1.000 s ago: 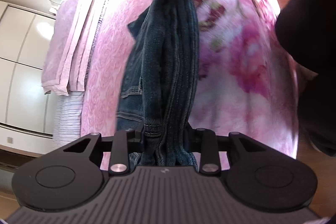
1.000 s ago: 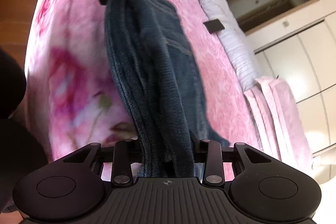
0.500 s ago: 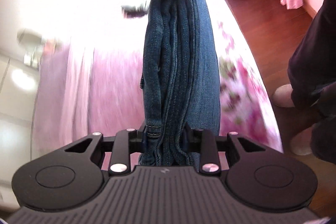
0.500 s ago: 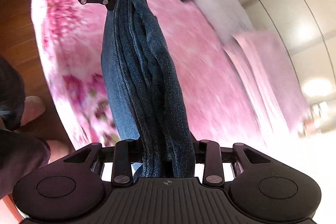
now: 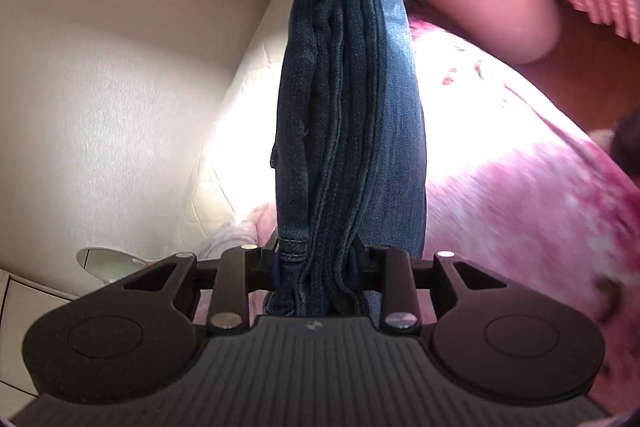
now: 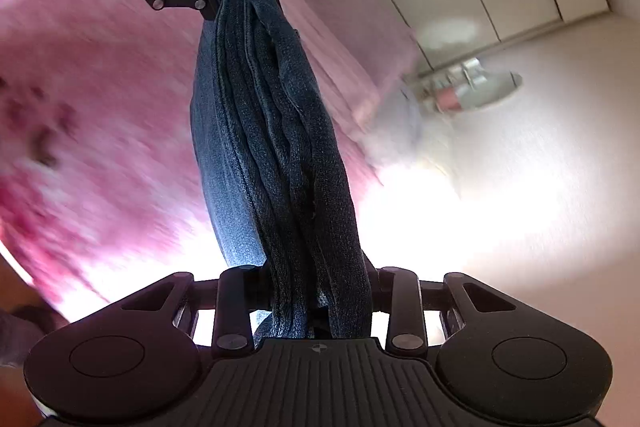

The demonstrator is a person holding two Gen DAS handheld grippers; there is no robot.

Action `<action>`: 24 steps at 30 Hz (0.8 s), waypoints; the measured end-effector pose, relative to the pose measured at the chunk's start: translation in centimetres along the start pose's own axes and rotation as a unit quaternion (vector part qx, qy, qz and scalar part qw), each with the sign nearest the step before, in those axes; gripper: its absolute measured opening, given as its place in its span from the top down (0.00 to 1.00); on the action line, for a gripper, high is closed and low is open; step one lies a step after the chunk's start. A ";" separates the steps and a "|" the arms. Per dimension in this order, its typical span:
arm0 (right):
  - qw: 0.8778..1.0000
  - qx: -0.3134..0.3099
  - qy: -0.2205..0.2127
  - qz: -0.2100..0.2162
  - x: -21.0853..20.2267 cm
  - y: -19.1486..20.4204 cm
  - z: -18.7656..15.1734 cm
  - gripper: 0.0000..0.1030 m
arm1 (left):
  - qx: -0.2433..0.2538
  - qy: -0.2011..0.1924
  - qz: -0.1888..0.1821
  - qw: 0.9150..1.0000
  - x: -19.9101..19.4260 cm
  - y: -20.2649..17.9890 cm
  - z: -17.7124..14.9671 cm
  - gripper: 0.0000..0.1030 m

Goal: Fold clothes
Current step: 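Carry the hanging jeans with both grippers over the stack of other jeans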

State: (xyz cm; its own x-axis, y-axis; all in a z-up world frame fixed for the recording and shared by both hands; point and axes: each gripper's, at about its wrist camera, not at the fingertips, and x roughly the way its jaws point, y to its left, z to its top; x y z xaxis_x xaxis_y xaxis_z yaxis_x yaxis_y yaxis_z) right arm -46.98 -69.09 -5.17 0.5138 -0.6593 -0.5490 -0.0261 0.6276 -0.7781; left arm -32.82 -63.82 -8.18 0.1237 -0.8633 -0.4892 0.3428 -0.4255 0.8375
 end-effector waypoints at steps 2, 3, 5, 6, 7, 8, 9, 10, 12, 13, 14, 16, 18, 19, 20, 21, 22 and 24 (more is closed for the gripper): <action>1.000 0.003 0.002 -0.003 4.0 -3.8 -3.8 0.68 | 0.003 0.002 -0.004 1.000 5.5 1.6 2.3 0.73; 1.000 0.002 0.001 0.000 6.1 -5.6 -5.3 0.68 | 0.002 0.005 -0.006 1.000 8.3 2.6 3.3 0.73; 1.000 -0.001 0.000 0.005 10.1 -9.2 -8.3 0.68 | 0.001 0.013 -0.010 1.000 13.6 4.4 5.2 0.73; 1.000 -0.002 -0.001 0.008 12.2 -11.0 -9.8 0.68 | 0.003 0.016 -0.007 1.000 15.9 5.3 5.7 0.73; 1.000 -0.005 -0.004 0.005 13.9 -12.5 -10.8 0.68 | 0.005 0.020 -0.004 1.000 18.2 6.1 6.2 0.73; 1.000 -0.008 -0.006 0.002 15.6 -13.9 -11.8 0.68 | 0.006 0.024 -0.001 1.000 20.4 6.9 6.7 0.73; 1.000 -0.011 -0.009 -0.001 17.4 -15.3 -12.8 0.68 | 0.008 0.027 0.006 1.000 22.6 7.7 7.1 0.73; 1.000 -0.014 -0.012 -0.004 19.1 -16.7 -13.8 0.68 | 0.010 0.027 0.019 0.999 24.3 8.3 7.2 0.73; 0.999 -0.007 -0.020 -0.030 21.6 -18.1 -15.2 0.67 | 0.015 0.026 0.049 0.998 27.4 8.0 7.0 0.73; 0.999 -0.003 -0.025 -0.046 22.8 -18.5 -15.8 0.67 | 0.017 0.026 0.060 0.998 29.0 7.3 6.7 0.73; 0.998 0.004 -0.026 -0.055 24.0 -18.1 -16.5 0.67 | 0.020 0.026 0.066 0.997 30.7 6.1 6.3 0.73; 0.998 0.012 -0.024 -0.056 26.8 -15.7 -18.0 0.67 | 0.033 0.030 0.054 0.998 34.2 2.2 4.9 0.71; 0.999 0.015 -0.017 -0.039 29.9 -11.9 -19.7 0.67 | 0.038 0.045 0.013 0.998 37.1 -2.6 3.1 0.68; 1.000 0.019 -0.010 -0.015 31.4 -9.9 -20.4 0.67 | 0.035 0.054 -0.014 0.998 38.5 -4.9 2.3 0.67; 1.000 0.023 -0.002 0.011 32.9 -8.0 -21.2 0.67 | 0.033 0.061 -0.040 0.997 39.4 -6.9 1.8 0.67; 0.999 0.032 0.010 0.029 33.9 -6.5 -21.7 0.67 | 0.039 0.061 -0.046 0.996 39.8 -8.6 1.5 0.67; 0.998 0.042 0.022 0.048 34.8 -5.1 -22.1 0.67 | 0.039 0.059 -0.038 0.997 39.8 -9.6 1.3 0.68; 0.997 0.055 0.023 0.042 34.4 -3.8 -22.9 0.66 | 0.023 0.051 -0.021 0.998 39.3 -10.0 1.0 0.68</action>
State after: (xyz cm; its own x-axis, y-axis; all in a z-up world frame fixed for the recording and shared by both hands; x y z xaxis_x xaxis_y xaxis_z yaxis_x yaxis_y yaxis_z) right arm -48.84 -103.59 -28.11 0.4743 -0.6195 -0.6255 0.0278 0.7207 -0.6927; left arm -32.28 -93.73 -35.54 0.2040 -0.8133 -0.5450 0.3068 -0.4755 0.8245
